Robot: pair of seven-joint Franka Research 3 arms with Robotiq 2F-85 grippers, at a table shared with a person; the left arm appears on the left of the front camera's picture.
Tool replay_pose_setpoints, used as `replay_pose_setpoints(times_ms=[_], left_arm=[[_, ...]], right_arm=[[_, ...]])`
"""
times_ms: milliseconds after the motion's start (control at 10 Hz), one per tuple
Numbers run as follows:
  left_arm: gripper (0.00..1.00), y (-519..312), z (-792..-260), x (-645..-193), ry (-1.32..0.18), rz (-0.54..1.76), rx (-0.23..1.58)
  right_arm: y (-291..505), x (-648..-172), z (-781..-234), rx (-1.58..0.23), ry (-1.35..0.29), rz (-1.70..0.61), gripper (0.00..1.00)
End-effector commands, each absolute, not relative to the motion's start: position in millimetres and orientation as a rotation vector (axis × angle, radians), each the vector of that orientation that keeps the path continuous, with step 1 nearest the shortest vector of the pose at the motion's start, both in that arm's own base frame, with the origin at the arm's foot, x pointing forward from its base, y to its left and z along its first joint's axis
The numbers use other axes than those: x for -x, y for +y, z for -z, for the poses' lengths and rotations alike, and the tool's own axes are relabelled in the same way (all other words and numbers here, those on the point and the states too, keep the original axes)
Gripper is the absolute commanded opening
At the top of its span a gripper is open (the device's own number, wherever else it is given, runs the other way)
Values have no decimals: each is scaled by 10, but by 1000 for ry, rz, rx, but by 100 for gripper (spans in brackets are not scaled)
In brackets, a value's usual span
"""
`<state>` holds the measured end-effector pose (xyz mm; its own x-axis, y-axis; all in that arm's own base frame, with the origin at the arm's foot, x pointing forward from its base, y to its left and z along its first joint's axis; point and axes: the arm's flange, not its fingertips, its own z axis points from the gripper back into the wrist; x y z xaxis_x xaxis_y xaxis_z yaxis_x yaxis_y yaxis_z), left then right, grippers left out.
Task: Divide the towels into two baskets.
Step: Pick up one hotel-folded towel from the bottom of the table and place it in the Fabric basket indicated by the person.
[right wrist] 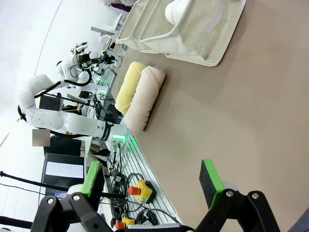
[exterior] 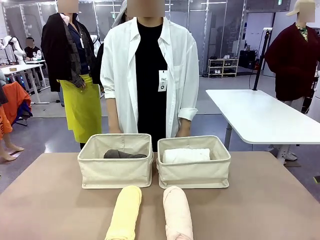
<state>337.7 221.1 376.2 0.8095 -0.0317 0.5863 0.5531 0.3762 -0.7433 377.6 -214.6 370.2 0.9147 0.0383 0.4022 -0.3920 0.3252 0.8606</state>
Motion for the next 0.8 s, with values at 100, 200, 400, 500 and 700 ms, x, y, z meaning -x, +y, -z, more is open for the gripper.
replay_pose_setpoints(times_ms=[100,200,400,500,700], left_arm=[[96,2207,-3812,-3335,-564,407,1145],[96,2207,-3812,-3335,-564,407,1145],[96,2207,-3812,-3335,-564,407,1145],[96,2207,-3812,-3335,-564,407,1145],[96,2207,-3812,-3335,-564,407,1145]], right_arm=[[-2112,-3761,-3701,-1208,-365,-289,100],[-2112,-3761,-3701,-1208,-365,-289,100],[-2112,-3761,-3701,-1208,-365,-289,100],[-2112,-3761,-3701,-1208,-365,-289,100],[-2112,-3761,-3701,-1208,-365,-289,100]])
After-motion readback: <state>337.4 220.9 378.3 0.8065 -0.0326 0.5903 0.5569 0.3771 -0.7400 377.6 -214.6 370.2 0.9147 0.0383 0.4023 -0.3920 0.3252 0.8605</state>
